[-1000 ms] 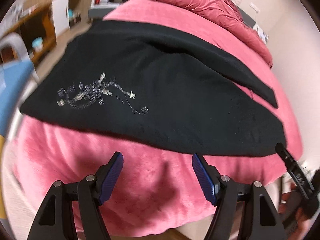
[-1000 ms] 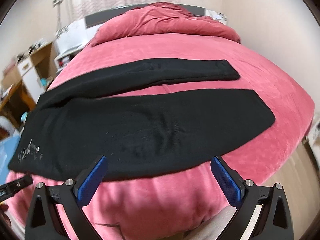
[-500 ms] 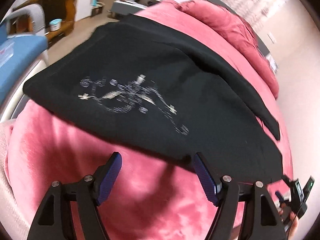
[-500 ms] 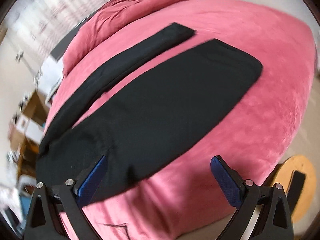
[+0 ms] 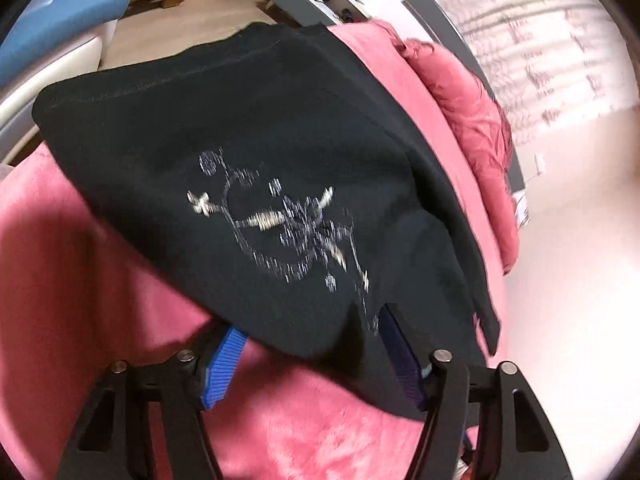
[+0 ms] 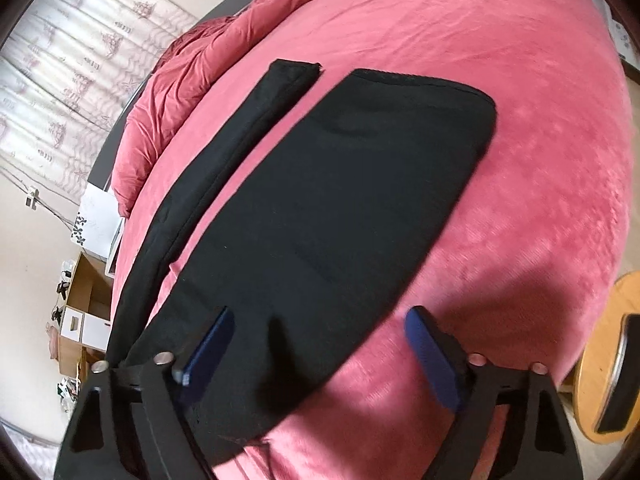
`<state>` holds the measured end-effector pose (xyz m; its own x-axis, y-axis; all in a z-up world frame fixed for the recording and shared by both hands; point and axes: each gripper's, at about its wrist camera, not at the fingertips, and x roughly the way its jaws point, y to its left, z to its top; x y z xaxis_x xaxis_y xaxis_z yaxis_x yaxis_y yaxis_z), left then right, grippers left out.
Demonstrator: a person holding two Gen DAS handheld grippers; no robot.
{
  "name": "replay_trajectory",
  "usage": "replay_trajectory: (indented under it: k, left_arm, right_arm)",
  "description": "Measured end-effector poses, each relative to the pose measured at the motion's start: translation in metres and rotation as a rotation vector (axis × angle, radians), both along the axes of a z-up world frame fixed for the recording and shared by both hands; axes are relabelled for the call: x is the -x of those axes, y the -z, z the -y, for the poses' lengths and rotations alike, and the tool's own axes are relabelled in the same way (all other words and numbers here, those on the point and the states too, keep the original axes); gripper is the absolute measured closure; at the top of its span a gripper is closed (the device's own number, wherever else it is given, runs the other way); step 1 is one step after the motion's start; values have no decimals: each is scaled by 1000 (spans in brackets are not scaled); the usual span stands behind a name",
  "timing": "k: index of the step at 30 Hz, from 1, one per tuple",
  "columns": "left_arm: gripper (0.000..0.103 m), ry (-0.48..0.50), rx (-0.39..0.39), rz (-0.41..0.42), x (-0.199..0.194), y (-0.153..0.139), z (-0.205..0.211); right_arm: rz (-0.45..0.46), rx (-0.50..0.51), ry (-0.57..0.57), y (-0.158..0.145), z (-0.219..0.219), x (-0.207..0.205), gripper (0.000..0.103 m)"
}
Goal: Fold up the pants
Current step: 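Grasp the embroidered waistband with the left tool while the right tool grasps a leg cuff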
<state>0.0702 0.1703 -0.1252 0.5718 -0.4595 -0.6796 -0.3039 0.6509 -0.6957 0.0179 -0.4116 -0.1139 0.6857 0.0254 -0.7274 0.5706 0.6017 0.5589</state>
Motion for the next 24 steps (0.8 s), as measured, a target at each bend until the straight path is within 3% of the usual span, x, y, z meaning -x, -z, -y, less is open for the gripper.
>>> replay_trajectory:
  k: [3,5,6,7,8,11,16,21,24]
  left_arm:
    - [46,-55,29,20,-3,5,-13]
    - [65,-86,33,10,-9,10,-20]
    - [74,-89,16,-13,-12,13,-22]
    - [87,-85,-7,-35,-15,17,-23]
    - [89,-79,-13,-35,-15,17,-24]
    - [95,-64,-49,3,-13,7,-23]
    - [96,-77,-86,89,-1,-22,-28]
    - [96,-40,-102,111,16,-41,-27]
    - [96,9,-173,93,33,-35,-26]
  right_arm:
    - [9,12,1,2,4,-5,33]
    - [19,4,18,4,9,-10,42]
    - [19,-1,29,4,11,-10,55]
    - [16,-5,38,5,14,-9,77]
    - [9,-10,44,5,17,-10,85]
    - [39,-46,49,3,23,-6,87]
    - [34,62,10,-22,17,2,92]
    - [54,110,11,-44,20,25,93]
    - [28,121,10,-41,23,34,93]
